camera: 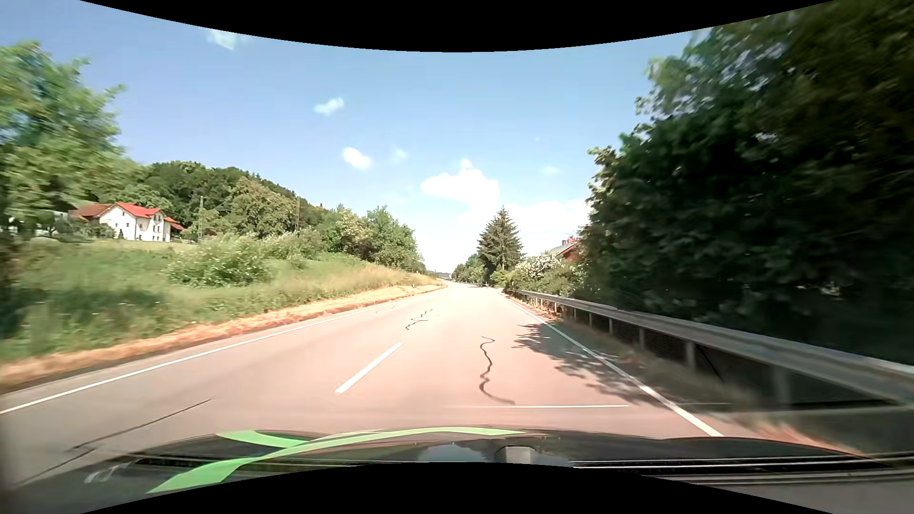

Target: Follow the waypoints while adhering to traffic rules and regulations

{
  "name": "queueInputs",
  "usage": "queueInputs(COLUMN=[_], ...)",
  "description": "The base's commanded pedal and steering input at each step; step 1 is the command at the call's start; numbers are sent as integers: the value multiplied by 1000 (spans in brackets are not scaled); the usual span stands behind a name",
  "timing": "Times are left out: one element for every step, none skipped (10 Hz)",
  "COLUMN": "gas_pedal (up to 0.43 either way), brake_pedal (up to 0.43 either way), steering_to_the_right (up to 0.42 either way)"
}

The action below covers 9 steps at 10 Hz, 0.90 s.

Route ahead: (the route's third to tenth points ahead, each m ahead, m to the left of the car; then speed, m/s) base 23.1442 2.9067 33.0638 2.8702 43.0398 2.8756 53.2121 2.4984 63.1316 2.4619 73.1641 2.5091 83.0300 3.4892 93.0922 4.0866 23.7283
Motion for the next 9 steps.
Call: queueInputs(gas_pedal=[248, 248, 260, 260, 268, 268, 268, 280, 280], brake_pedal=[0, 0, 0, 0, 0, 0, 0, 0, 0], steering_to_the_right=[-2, -3, -3, -3, -3, -3, -3, -3, -3])
